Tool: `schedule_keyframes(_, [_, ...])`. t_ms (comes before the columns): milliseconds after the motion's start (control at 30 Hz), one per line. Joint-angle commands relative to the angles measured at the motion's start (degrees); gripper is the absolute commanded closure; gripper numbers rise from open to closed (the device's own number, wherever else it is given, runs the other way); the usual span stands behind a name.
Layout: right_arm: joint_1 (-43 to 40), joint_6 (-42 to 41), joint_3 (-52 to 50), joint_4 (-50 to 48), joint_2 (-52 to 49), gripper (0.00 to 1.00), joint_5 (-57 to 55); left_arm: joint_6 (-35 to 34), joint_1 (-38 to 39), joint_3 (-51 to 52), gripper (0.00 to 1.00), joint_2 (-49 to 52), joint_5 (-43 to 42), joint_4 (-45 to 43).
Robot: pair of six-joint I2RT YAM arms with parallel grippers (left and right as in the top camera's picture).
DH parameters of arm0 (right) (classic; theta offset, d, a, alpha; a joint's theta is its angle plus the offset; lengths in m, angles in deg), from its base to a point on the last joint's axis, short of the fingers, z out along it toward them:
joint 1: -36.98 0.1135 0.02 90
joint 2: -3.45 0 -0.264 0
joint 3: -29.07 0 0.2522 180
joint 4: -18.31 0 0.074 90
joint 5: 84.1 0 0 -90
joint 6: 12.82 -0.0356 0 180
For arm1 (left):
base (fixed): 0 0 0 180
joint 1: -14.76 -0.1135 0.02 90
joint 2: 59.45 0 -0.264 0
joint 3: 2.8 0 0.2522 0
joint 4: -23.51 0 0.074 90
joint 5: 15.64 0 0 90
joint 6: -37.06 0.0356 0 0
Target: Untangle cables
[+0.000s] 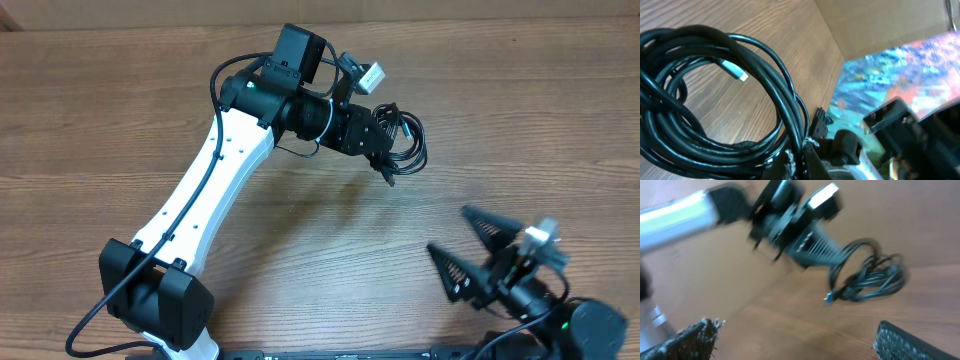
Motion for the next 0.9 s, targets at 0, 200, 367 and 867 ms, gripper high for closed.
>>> schedule_keyframes(0, [-2.99, 8.70, 9.88, 10.27, -11.17, 0.00, -5.31, 8.92, 0.50, -1.25, 0.96, -0.79, -6.27, -0.09])
schedule_keyframes(200, [-3.23, 9.22, 17.20, 14.47, -31.76, 0.00, 13.14, 10.54, 0.52, -1.25, 0.96, -0.79, -6.34, 0.00])
schedule_keyframes(367, [-3.17, 3.32, 17.20, 8.07, -45.20, 0.00, 22.32, 10.54, 0.52, -1.25, 0.96, -0.79, -6.29, -0.07])
schedule_keyframes(867, [3.13, -18.27, 17.20, -12.20, -61.46, 0.63, 14.84, 7.85, 0.59, -1.25, 0.96, -0.76, -4.98, -0.07])
